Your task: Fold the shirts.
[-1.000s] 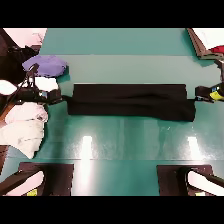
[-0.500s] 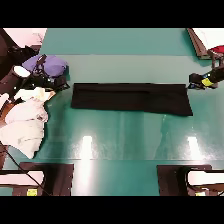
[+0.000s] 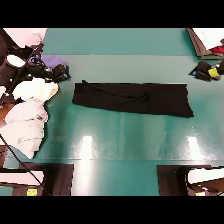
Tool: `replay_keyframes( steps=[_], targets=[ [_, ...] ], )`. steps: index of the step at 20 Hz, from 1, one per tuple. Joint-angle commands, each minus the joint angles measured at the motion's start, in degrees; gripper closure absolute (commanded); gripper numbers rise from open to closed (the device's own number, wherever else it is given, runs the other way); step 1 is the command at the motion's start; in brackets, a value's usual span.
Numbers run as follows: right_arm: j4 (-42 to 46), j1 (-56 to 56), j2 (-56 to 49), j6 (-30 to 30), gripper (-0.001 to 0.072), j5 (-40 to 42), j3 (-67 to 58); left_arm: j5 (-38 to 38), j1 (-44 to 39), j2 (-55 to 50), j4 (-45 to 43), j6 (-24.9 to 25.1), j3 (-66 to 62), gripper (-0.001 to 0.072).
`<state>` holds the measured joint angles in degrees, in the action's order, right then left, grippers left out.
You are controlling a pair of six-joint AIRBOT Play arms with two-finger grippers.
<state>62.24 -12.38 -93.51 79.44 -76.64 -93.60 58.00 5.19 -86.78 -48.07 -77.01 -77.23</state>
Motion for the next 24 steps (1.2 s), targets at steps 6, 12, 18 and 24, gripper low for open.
replay_keyframes(
  steps=[6,12,18,24],
  targets=[
    [-5.68,-13.53,-4.13,-9.75,0.0089,-7.72,12.31,5.42,-10.95,-0.07,0.5,2.01,-1.07,0.0682],
    [-14.43,-14.08,-11.5,-14.53,0.0131,-7.37,12.09,2.99,-18.14,-0.24,0.42,1.68,-1.09,0.0682],
    [-16.15,-7.5,-12.81,-17.68,0.0144,-7.34,11.43,2.34,-22.05,-1.88,0.04,0.44,-1.07,0.0682],
    [-16.17,-1.95,-12.79,-17.92,0.0673,-11.37,4.52,-2.47,-25.73,-4.63,0.35,0.44,-1.11,0.0682]
  ],
)
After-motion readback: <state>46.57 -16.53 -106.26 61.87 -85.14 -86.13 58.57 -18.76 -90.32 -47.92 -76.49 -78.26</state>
